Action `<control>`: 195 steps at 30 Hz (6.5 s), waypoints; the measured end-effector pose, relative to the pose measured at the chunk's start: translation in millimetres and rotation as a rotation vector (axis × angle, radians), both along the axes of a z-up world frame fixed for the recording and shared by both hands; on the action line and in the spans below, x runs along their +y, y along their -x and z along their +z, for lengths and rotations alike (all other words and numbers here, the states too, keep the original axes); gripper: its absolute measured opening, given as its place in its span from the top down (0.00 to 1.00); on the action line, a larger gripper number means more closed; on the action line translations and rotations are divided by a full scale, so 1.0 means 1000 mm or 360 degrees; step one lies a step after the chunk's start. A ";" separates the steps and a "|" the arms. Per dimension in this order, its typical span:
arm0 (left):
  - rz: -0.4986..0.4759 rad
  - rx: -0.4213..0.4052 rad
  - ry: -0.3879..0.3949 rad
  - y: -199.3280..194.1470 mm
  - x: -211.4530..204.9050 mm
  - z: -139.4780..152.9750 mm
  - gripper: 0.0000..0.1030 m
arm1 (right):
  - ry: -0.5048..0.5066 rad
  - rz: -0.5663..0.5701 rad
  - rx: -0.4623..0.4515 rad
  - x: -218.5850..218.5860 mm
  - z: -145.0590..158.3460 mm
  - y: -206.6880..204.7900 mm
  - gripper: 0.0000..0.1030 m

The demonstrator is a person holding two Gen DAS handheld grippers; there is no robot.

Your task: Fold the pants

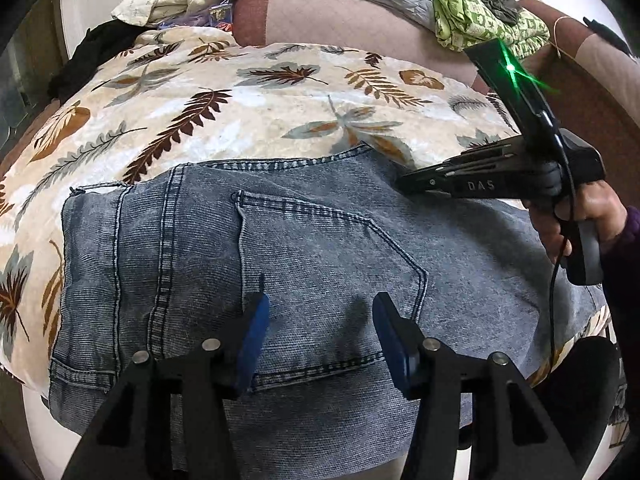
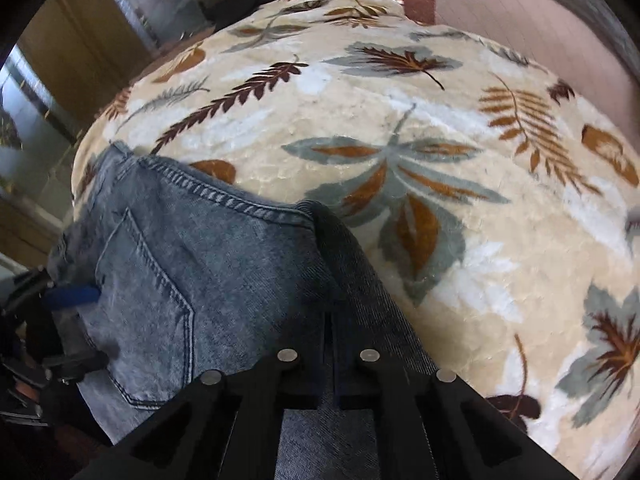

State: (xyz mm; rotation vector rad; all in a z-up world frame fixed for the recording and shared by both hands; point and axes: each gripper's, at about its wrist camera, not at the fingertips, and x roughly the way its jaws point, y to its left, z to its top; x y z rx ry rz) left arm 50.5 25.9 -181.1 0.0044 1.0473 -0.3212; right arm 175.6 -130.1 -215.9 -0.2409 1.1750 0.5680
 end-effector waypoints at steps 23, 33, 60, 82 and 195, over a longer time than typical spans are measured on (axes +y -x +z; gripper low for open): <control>0.0022 -0.0012 -0.0035 0.001 0.001 0.001 0.47 | -0.0110 -0.0065 0.0095 -0.011 -0.001 -0.009 0.95; 0.0031 -0.0017 -0.0043 -0.001 0.001 0.001 0.47 | -0.0087 -0.0080 -0.0027 -0.010 0.007 -0.006 0.97; 0.0027 0.0021 -0.0074 -0.006 0.002 -0.011 0.47 | -0.0110 0.0112 -0.0080 0.007 0.000 -0.016 0.97; 0.0097 -0.0059 -0.0158 0.002 -0.007 0.006 0.29 | -0.0209 -0.0494 -0.0210 -0.057 0.052 0.045 0.96; 0.0179 -0.0615 -0.0319 0.079 -0.053 0.115 0.00 | 0.0177 -0.1170 -0.0878 -0.078 0.138 0.261 0.25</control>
